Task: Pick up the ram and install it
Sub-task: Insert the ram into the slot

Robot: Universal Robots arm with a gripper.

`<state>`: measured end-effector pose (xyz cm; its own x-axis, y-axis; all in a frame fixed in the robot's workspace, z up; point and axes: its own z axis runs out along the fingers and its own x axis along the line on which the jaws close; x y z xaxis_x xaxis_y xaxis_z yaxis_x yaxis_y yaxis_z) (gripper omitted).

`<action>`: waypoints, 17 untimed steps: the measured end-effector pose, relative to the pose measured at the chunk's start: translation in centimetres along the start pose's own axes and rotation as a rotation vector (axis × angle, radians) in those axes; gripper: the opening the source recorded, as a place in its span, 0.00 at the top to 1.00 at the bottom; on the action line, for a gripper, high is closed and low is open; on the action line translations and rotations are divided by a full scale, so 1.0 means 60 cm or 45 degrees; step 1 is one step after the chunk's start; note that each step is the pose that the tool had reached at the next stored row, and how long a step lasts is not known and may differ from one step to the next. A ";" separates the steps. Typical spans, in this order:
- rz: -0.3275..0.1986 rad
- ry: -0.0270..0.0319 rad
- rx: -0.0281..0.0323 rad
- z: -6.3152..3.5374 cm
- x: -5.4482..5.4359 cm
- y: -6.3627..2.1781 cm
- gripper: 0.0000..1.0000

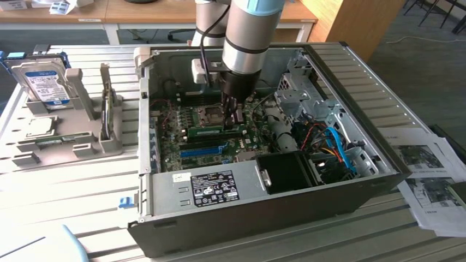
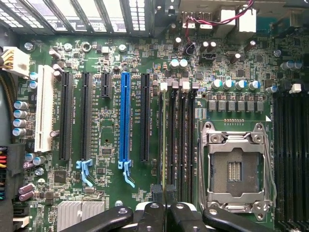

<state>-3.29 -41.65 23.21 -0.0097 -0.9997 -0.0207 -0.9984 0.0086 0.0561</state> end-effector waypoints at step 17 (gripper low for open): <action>-0.001 0.0000 0.0246 -0.001 0.000 0.005 0.89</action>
<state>-3.61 -41.65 23.27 -0.0093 -0.9997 -0.0207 -0.9993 0.0086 0.0368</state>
